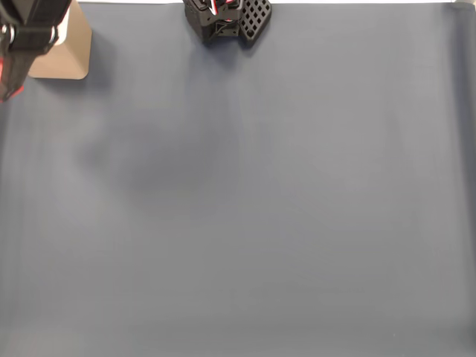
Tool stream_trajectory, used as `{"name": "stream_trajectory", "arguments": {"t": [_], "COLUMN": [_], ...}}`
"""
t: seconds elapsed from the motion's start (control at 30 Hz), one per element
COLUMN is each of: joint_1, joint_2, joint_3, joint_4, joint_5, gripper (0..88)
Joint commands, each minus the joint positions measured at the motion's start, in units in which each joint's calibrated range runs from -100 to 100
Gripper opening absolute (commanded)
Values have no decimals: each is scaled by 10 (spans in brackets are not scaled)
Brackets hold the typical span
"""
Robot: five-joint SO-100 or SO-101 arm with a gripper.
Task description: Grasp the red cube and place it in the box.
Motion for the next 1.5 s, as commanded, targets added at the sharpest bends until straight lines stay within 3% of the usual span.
{"name": "stream_trajectory", "arguments": {"t": [0.0, 0.63, 1.47], "joint_1": [24, 113, 158], "joint_2": [-53, -124, -195], "joint_3": [13, 126, 226], "joint_4": [-5, -49, -69], "joint_5": [-8, -7, -19], "gripper": [14, 15, 15]}}
